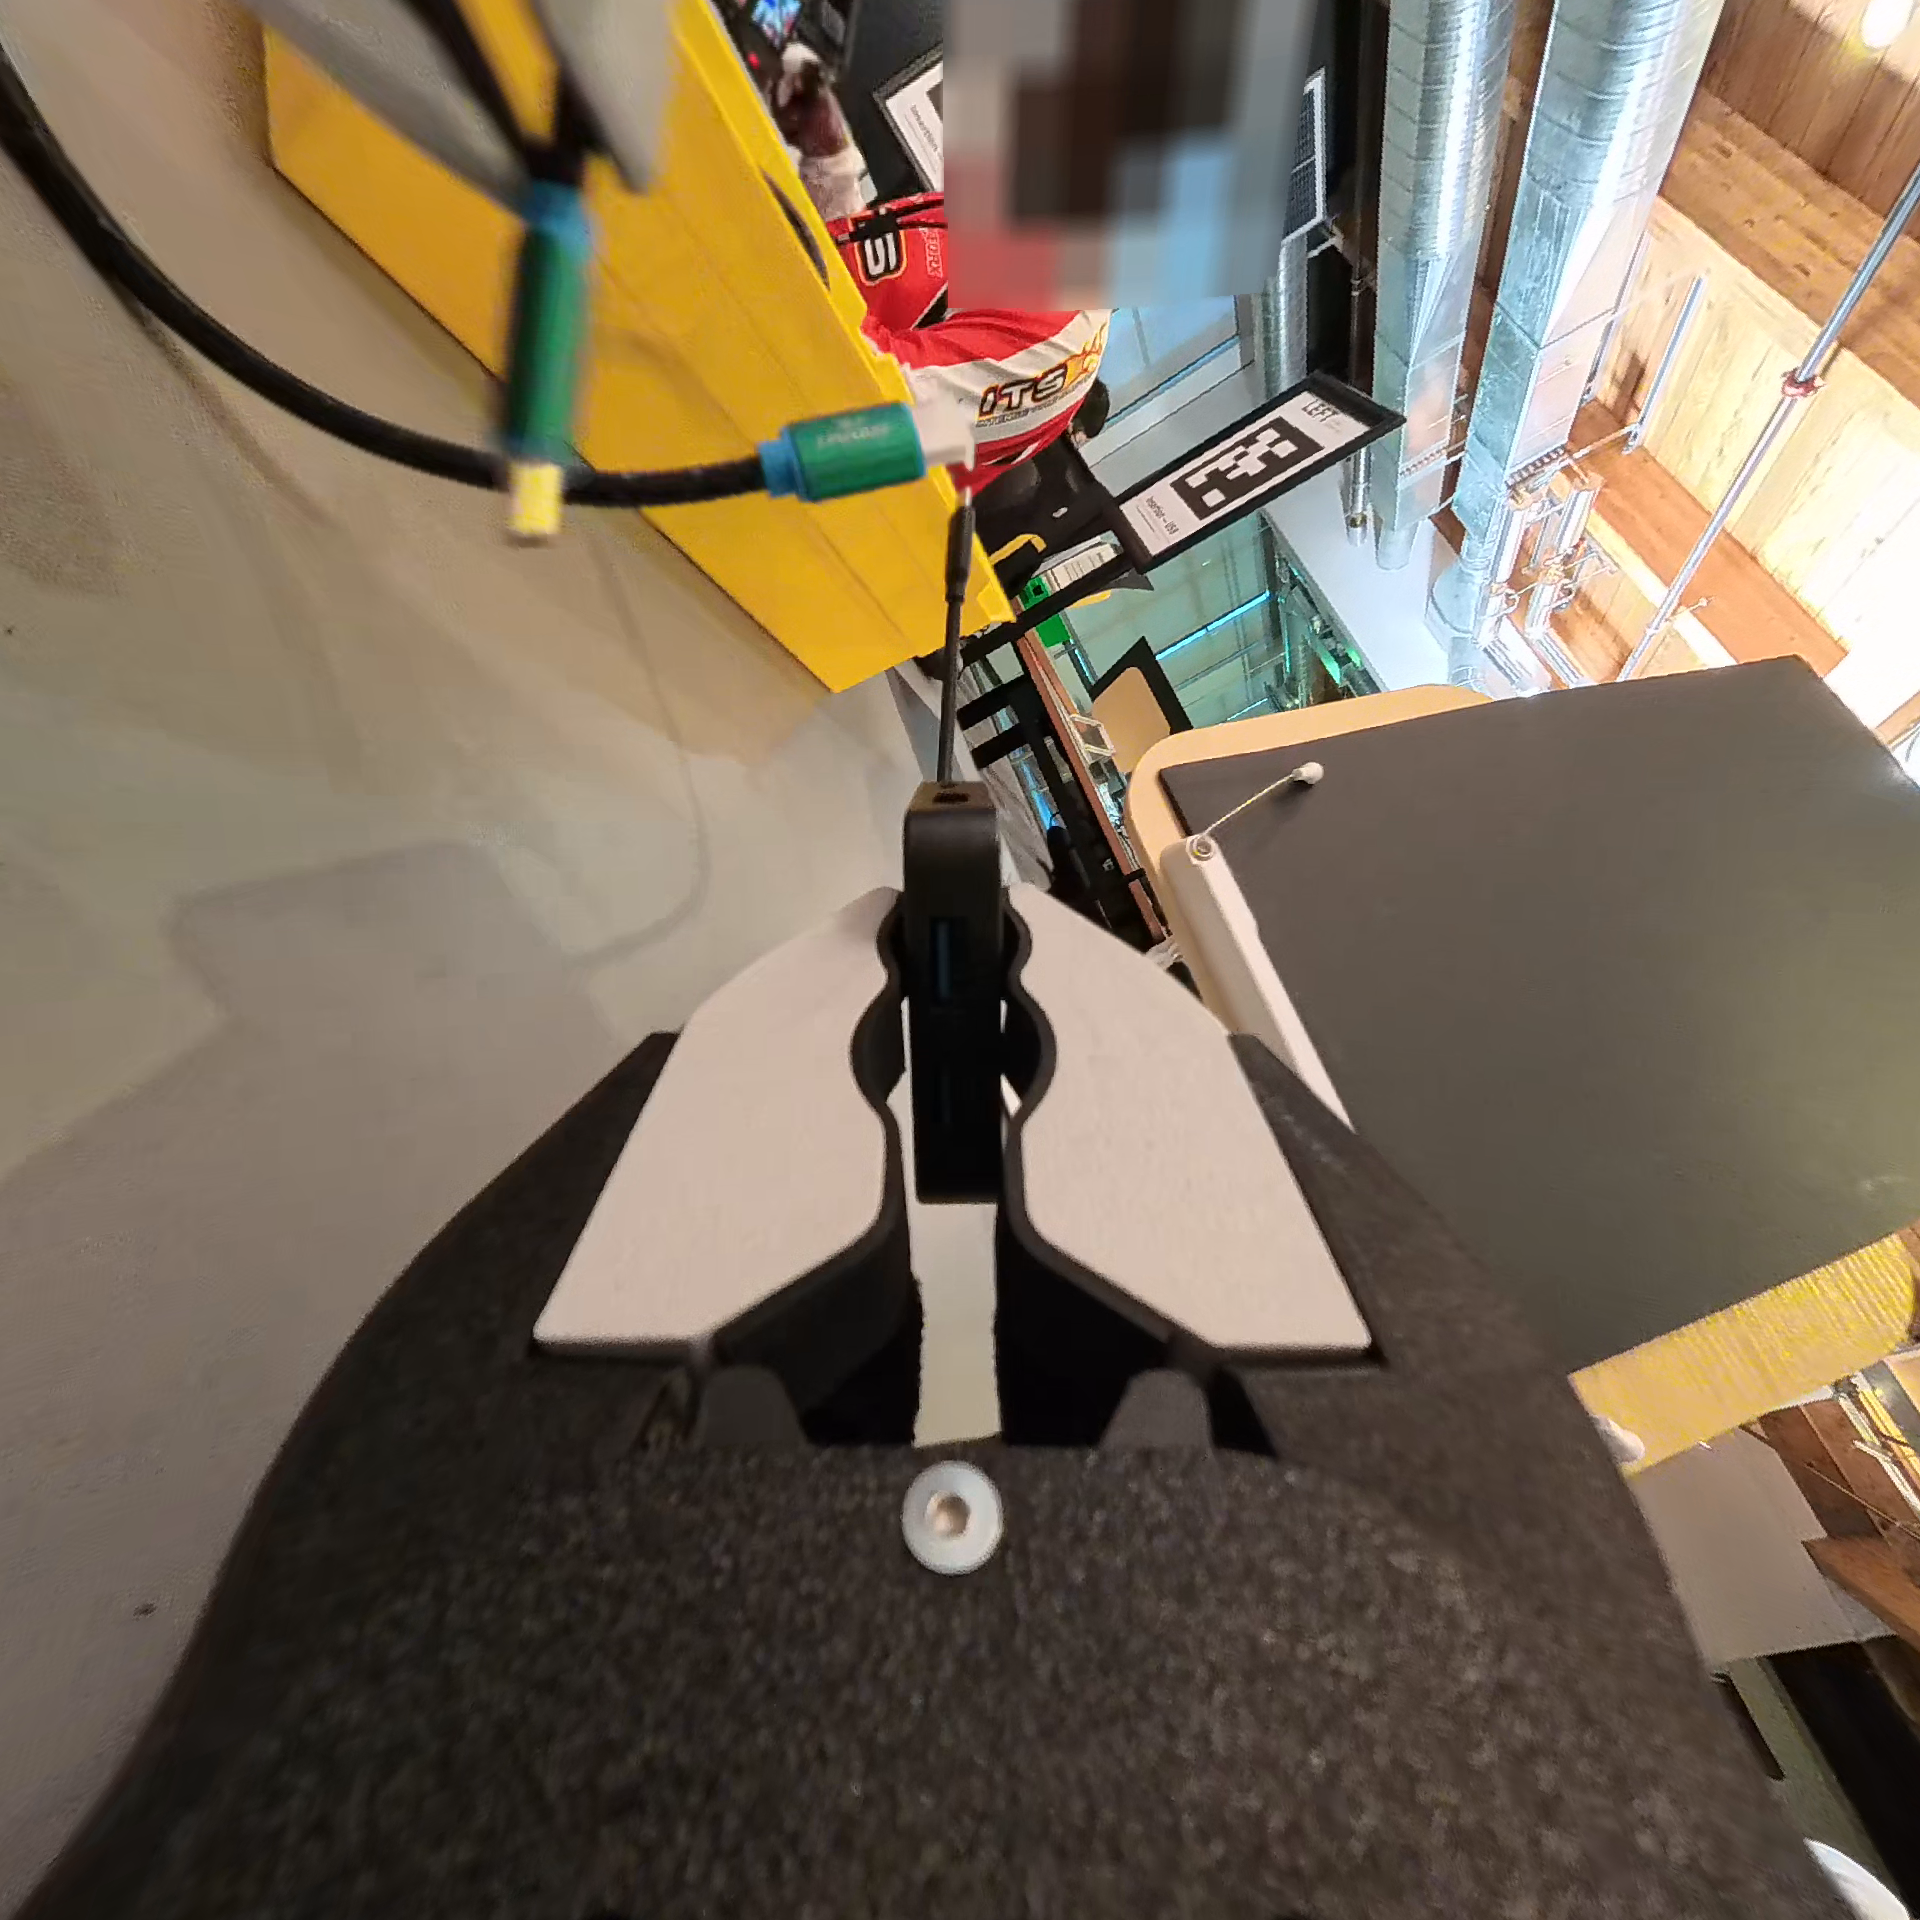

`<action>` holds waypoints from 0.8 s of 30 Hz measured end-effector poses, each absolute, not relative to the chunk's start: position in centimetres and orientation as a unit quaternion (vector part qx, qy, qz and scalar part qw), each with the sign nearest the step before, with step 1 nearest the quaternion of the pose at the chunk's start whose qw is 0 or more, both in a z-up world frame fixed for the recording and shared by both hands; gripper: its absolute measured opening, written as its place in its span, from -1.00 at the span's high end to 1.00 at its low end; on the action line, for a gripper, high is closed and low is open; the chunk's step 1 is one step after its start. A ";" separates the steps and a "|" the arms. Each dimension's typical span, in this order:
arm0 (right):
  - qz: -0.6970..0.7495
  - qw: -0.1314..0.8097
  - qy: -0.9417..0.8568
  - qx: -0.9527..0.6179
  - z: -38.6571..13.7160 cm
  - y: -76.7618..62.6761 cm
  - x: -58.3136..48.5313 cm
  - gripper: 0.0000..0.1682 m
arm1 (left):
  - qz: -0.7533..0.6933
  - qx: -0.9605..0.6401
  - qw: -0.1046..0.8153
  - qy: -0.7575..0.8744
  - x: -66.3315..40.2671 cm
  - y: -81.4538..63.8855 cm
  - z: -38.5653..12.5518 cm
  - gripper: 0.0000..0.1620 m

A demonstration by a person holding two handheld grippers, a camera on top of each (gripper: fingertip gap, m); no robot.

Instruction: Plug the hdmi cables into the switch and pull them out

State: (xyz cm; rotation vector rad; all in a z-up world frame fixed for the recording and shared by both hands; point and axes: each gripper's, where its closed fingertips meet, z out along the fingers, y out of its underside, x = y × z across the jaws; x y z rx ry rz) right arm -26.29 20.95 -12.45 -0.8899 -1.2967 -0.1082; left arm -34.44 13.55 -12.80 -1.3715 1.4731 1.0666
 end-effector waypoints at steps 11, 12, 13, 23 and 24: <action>-0.042 0.693 -0.593 -0.409 -13.1 21.0 -26.5 0.85 | -0.002 -0.799 0.391 0.457 -29.4 6.9 -18.6 1.00; -0.041 0.692 -0.594 -0.409 -13.1 21.0 -26.5 0.85 | -0.023 -0.787 0.395 0.473 -29.0 6.5 -18.3 1.00; -0.040 0.690 -0.594 -0.410 -13.2 21.0 -26.5 0.85 | -0.043 -0.772 0.396 0.495 -28.6 6.0 -17.9 1.00; -0.035 0.683 -0.600 -0.415 -13.5 21.0 -26.6 0.85 | -0.008 -0.644 0.346 0.682 -31.9 8.6 -20.0 0.68; -0.034 0.682 -0.599 -0.418 -13.5 21.1 -26.6 0.85 | -0.005 -0.626 0.347 0.698 -31.7 8.7 -20.3 0.68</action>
